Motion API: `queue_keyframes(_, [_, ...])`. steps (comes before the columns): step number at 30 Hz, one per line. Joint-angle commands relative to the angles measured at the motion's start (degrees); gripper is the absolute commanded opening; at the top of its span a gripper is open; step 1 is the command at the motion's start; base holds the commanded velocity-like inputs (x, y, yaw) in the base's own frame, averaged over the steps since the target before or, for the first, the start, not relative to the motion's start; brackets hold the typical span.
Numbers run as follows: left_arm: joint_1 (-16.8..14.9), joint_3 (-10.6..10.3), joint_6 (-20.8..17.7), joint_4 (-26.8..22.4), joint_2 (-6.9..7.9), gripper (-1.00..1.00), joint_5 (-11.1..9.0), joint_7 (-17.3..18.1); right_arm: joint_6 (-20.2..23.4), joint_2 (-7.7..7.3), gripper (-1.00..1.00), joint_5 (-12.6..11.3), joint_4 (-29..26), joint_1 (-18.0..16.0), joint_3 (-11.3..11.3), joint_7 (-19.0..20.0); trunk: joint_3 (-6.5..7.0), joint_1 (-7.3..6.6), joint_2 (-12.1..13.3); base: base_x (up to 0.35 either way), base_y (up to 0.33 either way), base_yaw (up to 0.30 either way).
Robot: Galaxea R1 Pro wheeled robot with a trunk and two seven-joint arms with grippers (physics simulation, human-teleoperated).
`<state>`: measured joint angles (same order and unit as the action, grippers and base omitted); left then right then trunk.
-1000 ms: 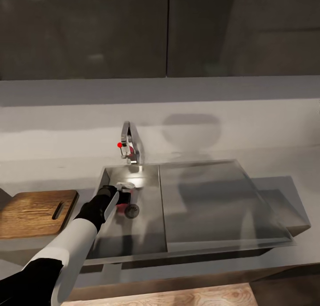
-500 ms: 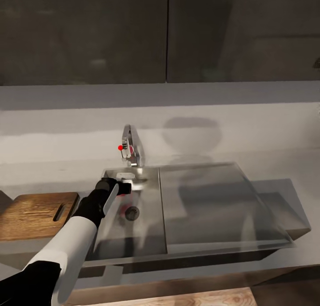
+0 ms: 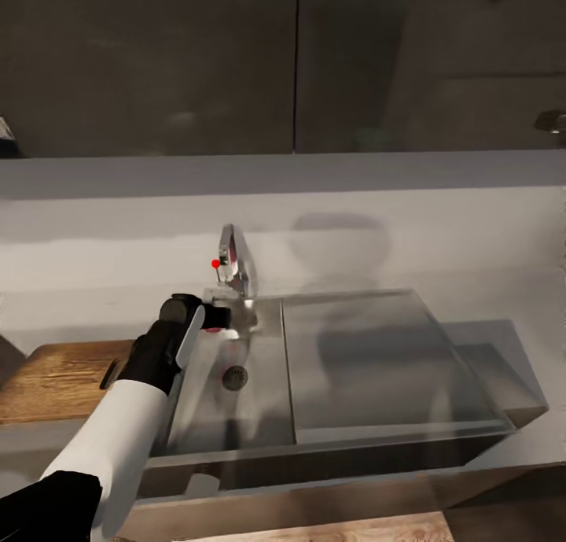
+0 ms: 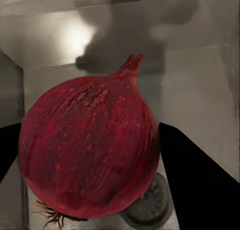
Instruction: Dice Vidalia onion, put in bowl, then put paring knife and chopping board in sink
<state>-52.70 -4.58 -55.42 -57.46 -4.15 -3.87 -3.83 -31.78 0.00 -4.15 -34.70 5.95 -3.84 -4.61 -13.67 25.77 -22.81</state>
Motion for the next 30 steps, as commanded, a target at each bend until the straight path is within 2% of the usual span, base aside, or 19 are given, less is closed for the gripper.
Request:
queue_keyframes(1, [0.0,-0.1,-0.6,-0.8,0.01,-1.0,-0.3,-0.3,-0.1,0.0,1.0,-0.4,-0.1,0.0,0.1,0.0,-0.01,0.02,-0.1,-0.269,0.056,0.0])
queue_keyframes(11, [0.0,-0.1,-2.0,-4.8,0.08,-1.0,-0.3,-0.3,0.0,0.0,1.0,-0.4,-0.1,0.0,0.1,0.0,0.89,0.02,-0.1,-0.303,0.095,0.0])
queue_keyframes(19, [0.0,-0.1,-2.5,-7.9,0.06,-1.0,-0.3,-0.3,0.0,0.0,1.0,-0.4,-0.1,0.0,0.1,0.0,1.61,0.02,-0.1,-0.273,0.189,0.0])
queue_keyframes(30, [0.0,-0.1,-2.6,-8.2,0.1,-1.0,-0.4,-0.3,0.0,0.0,1.0,-0.4,-0.1,0.0,0.1,0.0,2.61,0.02,-0.1,-0.061,0.285,0.0])
